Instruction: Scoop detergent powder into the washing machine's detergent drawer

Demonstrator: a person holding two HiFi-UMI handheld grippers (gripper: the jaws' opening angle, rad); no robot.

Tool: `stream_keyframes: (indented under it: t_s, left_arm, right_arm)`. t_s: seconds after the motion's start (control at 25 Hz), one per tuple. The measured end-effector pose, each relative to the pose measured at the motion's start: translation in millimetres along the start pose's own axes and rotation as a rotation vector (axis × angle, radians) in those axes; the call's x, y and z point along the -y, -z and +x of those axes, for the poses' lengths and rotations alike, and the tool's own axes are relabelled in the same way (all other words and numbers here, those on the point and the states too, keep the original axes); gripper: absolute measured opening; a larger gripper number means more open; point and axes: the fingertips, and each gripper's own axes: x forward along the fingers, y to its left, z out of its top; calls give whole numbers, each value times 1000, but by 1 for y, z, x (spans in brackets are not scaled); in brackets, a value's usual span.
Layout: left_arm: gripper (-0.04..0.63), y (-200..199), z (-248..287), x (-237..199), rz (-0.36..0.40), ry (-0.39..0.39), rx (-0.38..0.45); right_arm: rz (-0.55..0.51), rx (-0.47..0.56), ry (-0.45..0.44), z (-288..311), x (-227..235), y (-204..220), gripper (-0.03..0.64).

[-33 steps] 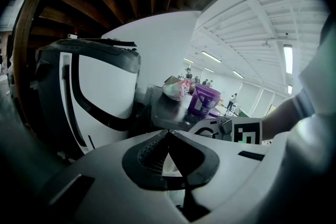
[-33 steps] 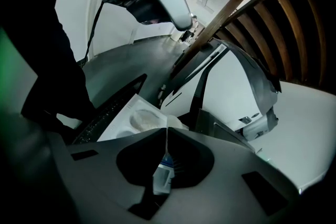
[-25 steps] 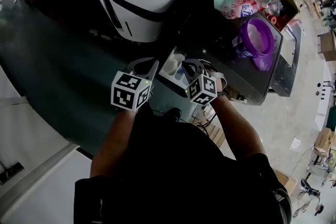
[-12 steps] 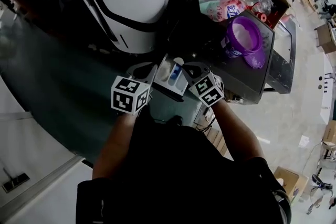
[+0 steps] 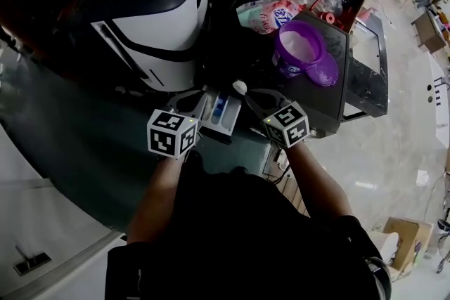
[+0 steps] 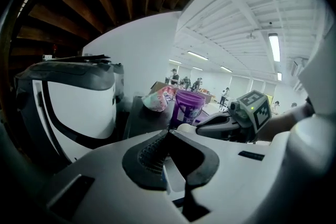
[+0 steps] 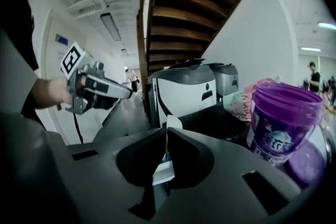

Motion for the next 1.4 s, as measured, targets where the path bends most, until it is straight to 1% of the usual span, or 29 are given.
stream_keyframes:
  t_s: [0.16,0.4,0.56,0.76,0.96,1.12,1.24,1.4]
  left_arm:
    - [8,-12,12,24,29,16,7]
    - [8,-37,26,54,47,45,37]
    - [8,-60,35,63,56,88,60]
    - [8,-89,52,56,104,126,85]
    - [8,-120,68,37,141,144,125]
    - [8,-140,73,24,183,163,150]
    - [9,-150,75,12,179,174,168]
    - [8,-149,77,5,167,203,174]
  right_arm:
    - [170,108,5,-41,18,-7,23]
    - [317,247,-3,-99,36,-20,22]
    - [389,326,22,-123,54,-29,23]
    - [432,400,80,-137,82,-46,23]
    - [417,435,115,-136,103,-73,23]
    - [442,474,147,-134,116,-89,23]
    - [453,496,156,-127,120,-101,23]
    - [467,506,162,-122,118,-112,23]
